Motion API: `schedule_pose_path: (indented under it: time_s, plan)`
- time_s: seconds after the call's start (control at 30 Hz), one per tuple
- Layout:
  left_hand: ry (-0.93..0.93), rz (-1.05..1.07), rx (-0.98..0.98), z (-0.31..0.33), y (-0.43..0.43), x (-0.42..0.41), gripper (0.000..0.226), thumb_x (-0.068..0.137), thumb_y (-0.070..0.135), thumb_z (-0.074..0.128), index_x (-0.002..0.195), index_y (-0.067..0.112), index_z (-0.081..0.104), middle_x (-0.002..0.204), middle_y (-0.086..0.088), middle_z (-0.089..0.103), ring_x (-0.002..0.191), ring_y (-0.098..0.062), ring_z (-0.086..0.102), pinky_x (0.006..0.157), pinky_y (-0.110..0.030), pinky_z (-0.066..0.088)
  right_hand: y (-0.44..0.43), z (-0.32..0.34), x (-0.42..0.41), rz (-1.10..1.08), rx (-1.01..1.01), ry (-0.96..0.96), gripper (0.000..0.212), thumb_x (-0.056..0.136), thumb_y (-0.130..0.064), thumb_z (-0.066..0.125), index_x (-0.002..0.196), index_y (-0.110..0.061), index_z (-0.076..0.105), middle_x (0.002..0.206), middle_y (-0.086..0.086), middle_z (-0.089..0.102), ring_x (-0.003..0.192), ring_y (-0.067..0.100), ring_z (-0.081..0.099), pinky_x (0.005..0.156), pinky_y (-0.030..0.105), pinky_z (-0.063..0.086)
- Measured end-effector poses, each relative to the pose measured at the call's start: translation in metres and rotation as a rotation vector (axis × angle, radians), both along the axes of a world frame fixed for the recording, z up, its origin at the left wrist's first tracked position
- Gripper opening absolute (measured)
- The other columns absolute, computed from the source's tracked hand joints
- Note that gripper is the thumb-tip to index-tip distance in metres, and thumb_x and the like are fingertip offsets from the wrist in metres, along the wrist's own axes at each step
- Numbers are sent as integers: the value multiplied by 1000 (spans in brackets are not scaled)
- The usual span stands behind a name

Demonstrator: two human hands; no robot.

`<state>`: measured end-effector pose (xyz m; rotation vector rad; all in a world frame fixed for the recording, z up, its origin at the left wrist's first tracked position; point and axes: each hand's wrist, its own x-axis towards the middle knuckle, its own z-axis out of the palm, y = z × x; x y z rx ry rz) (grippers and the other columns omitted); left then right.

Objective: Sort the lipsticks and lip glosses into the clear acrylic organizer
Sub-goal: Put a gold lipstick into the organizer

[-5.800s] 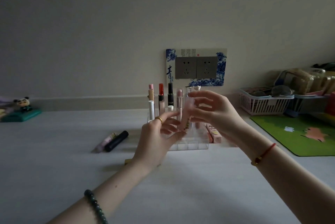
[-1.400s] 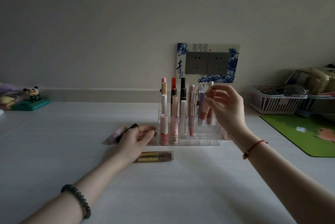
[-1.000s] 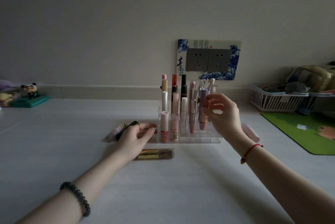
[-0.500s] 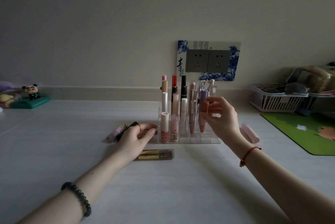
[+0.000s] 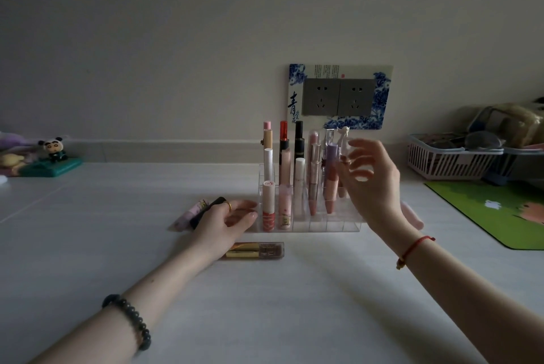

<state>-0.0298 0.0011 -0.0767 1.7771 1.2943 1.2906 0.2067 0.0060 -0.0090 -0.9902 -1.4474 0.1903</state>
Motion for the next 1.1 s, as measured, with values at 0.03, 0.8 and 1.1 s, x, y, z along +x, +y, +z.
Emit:
schedule_pose_path:
  time_s: [0.03, 0.8, 1.1]
  plan:
    - [3, -3, -10, 0, 0, -1, 17, 85, 18, 60, 101, 21, 64, 97, 10, 68, 95, -2, 62, 81, -10, 44, -7, 3, -5, 38, 29, -50, 27, 74, -3, 65, 96, -14, 54, 82, -2, 58, 69, 9, 58, 61, 17, 53]
    - [64, 28, -30, 3, -2, 1, 26, 75, 18, 71, 94, 30, 60, 94, 10, 67, 92, -5, 63, 87, -23, 46, -40, -10, -26, 394, -208, -700, 31, 81, -14, 58, 105, -33, 56, 91, -23, 58, 77, -15, 53, 74, -1, 41]
    - [65, 86, 16, 8, -2, 10, 39, 72, 14, 74, 108, 18, 59, 96, 7, 66, 90, -6, 62, 74, -5, 43, -18, 11, 40, 428, -164, 196, 39, 75, -2, 61, 108, -24, 58, 92, 1, 66, 81, 9, 64, 72, 16, 52]
